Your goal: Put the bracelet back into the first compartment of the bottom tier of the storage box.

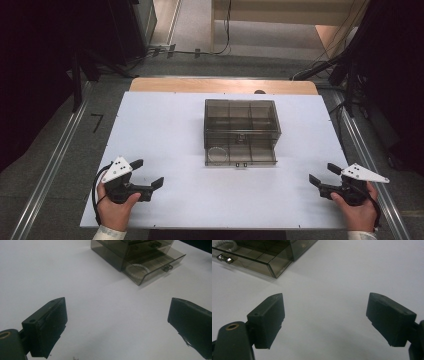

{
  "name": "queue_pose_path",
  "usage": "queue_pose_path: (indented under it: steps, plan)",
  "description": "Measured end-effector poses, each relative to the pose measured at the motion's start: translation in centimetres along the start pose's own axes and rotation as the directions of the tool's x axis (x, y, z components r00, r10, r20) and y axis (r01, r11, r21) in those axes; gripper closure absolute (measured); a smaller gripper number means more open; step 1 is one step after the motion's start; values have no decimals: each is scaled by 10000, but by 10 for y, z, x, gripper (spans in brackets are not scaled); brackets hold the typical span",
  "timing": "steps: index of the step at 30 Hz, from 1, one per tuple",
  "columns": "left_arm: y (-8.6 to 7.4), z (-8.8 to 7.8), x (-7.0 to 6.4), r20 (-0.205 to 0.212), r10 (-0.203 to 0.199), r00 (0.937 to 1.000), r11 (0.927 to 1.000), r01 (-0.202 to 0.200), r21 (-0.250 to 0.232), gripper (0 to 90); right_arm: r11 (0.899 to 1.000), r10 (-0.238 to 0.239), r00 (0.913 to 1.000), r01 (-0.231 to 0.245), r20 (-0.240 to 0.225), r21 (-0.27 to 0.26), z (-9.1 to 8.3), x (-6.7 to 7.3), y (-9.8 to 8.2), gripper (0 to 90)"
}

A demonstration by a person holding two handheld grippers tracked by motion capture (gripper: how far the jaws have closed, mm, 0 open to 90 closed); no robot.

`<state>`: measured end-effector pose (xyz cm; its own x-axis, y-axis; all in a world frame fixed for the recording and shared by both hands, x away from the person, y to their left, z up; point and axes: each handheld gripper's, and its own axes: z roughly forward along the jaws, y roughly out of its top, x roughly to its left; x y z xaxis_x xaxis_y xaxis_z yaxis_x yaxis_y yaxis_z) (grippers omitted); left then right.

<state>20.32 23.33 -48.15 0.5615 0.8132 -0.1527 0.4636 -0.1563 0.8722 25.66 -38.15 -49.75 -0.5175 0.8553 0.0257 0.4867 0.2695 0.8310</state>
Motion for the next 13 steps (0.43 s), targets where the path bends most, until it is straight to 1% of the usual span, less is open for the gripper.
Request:
queue_pose_path:
  steps: [3,13]
  plan:
    - [-1,-2,1,16,-70,10000,10000,70,-2,32,10000,4,10000,-4,-20,12,0,0,0,136]
    - [-5,-6,5,-34,-74,10000,10000,74,64,32,10000,0,10000,0,-16,12,1,0,0,136]
